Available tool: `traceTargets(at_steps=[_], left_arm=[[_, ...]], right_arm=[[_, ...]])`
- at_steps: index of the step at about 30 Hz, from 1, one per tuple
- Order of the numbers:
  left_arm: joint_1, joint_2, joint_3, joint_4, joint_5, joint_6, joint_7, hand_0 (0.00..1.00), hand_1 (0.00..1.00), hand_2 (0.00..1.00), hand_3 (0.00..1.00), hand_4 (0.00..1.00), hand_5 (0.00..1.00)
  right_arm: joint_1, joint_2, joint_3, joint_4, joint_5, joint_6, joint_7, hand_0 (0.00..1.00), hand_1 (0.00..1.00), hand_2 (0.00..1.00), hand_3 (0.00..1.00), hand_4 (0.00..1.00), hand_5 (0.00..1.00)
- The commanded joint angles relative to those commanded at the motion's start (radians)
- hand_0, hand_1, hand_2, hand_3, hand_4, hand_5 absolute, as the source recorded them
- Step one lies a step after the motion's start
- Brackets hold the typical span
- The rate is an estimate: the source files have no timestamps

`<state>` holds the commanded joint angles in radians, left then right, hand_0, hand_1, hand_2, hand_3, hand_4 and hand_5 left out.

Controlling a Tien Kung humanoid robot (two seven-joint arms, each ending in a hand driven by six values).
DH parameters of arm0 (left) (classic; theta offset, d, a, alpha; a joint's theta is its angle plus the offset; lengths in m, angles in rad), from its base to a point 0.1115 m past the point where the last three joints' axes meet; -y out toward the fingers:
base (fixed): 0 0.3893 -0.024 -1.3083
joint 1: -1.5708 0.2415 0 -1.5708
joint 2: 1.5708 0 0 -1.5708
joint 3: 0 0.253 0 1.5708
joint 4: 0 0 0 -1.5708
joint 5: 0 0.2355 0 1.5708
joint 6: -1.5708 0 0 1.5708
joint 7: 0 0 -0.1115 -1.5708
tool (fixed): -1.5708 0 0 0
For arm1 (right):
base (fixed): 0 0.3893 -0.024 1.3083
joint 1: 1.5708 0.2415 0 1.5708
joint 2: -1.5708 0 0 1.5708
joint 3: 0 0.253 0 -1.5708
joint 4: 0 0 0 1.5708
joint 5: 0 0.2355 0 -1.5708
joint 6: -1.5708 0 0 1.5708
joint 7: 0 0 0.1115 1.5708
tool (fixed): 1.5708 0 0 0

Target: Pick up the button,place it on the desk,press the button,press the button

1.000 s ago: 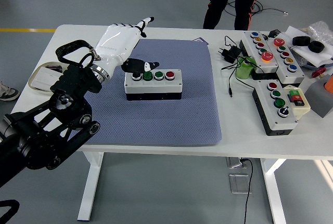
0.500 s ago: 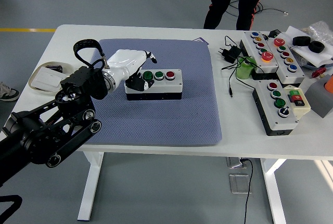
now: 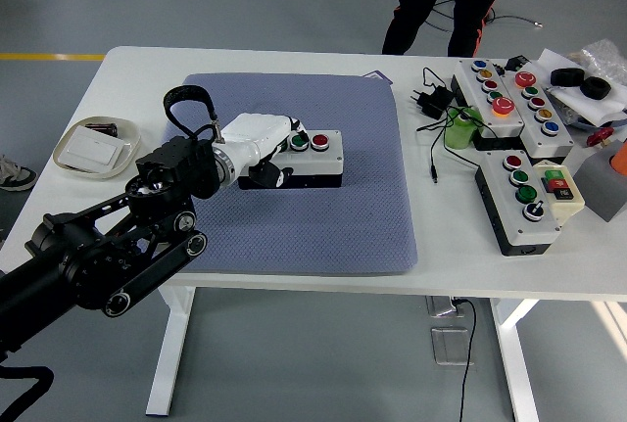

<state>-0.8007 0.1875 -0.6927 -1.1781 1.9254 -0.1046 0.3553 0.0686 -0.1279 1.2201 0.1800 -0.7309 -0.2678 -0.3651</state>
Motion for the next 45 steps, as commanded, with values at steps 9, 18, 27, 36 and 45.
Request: traceTargets(at_steps=[9,18,27,36,45], left_arm=[[-0.008,-0.008,0.005,0.044,-0.031,0.001,-0.002,0.002,0.002,0.012,0.815,0.630,0.002],[-0.007,-0.017,0.013,0.077,-0.035,0.003,-0.002,0.002,0.002,0.012,0.818,0.627,0.002],[-0.002,-0.016,0.024,0.081,-0.030,-0.028,0.002,0.002,0.002,0.012,0.814,0.616,0.002],[-0.005,-0.014,0.009,0.071,-0.030,0.036,-0.006,0.002,0.002,0.019,0.846,0.614,0.002],[-0.002,-0.041,-0.001,0.078,-0.029,0.073,-0.012,0.002,0.002,0.023,0.884,0.603,0.002]], right_arm=[[-0.002,-0.001,-0.006,0.000,0.003,-0.001,-0.002,0.651,0.509,0.549,0.591,0.274,0.391],[-0.008,-0.002,-0.011,0.000,0.003,-0.002,-0.005,0.651,0.509,0.550,0.591,0.274,0.390],[-0.013,-0.001,-0.010,0.000,0.002,-0.003,-0.006,0.651,0.509,0.549,0.591,0.272,0.388],[-0.010,-0.001,-0.008,0.000,0.001,-0.002,-0.003,0.651,0.509,0.551,0.593,0.272,0.388],[-0.006,-0.001,-0.014,0.000,0.005,0.000,-0.003,0.651,0.509,0.550,0.591,0.270,0.385]])
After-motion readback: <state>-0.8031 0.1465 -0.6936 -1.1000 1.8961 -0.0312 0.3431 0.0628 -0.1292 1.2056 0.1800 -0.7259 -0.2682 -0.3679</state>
